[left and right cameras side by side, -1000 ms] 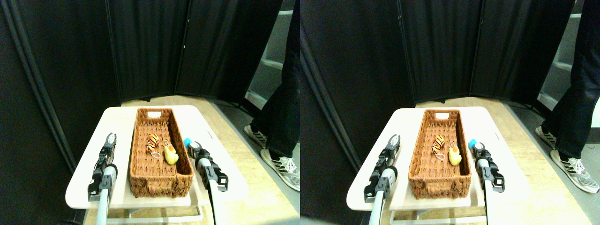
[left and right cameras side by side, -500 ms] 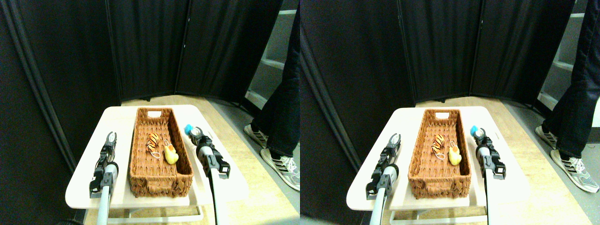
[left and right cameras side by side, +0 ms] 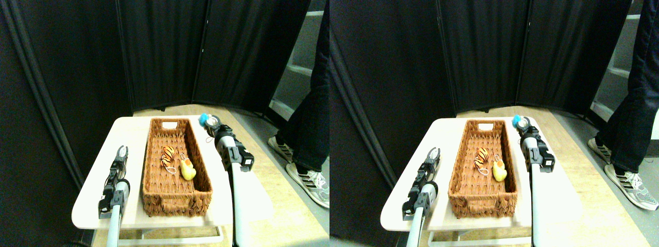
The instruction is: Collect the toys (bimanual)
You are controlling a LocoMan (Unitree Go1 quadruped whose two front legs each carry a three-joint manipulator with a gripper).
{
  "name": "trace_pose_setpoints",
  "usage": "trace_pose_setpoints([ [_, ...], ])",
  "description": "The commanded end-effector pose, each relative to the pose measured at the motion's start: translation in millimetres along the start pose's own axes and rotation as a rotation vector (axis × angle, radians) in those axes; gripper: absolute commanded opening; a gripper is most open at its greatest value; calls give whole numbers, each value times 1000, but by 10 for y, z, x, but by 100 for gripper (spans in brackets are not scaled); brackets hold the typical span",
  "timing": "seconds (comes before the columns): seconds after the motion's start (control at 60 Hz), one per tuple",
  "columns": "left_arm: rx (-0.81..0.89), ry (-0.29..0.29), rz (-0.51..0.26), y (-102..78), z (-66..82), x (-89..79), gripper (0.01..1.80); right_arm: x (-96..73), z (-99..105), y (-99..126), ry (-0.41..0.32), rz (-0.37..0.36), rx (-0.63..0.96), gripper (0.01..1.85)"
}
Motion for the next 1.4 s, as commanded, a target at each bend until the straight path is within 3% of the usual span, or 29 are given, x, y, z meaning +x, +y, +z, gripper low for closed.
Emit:
trace_pose_setpoints([
  [0.017, 32, -15, -57, -81, 14, -16, 1, -6, -71, 156, 34, 86, -17, 1],
  [0.183, 24, -31, -64, -88, 34, -71, 1, 47, -246, 229, 96, 108, 111, 1],
  [0.7, 13, -56, -70, -63, 106, -179, 1, 68, -671, 365, 159, 113, 81, 1],
  [0.817, 8, -64, -68, -69, 110, -183, 1, 64, -706, 350, 171, 125, 66, 1],
  [0.867, 10, -60, -71, -73, 113, -181, 1, 56, -696, 347, 184, 95, 80, 1],
  [0.933, 16, -59, -71, -84, 109, -183, 1, 52, -680, 346, 211, 79, 88, 18],
  [1.033, 7, -63, -67, -103, 89, -179, 1, 6, -644, 351, 254, 4, 58, 82],
  [1.133, 6, -70, -62, -98, 83, -173, 1, -19, -623, 343, 267, -6, 71, 110],
  [1.333, 0, -58, -65, -121, 66, -180, 1, -15, -566, 335, 258, 32, 72, 122],
  [1.367, 2, -52, -68, -122, 67, -179, 1, -15, -536, 338, 243, 39, 71, 113],
  [1.4, 7, -55, -69, -118, 68, -177, 1, -20, -503, 338, 187, 37, 81, 85],
])
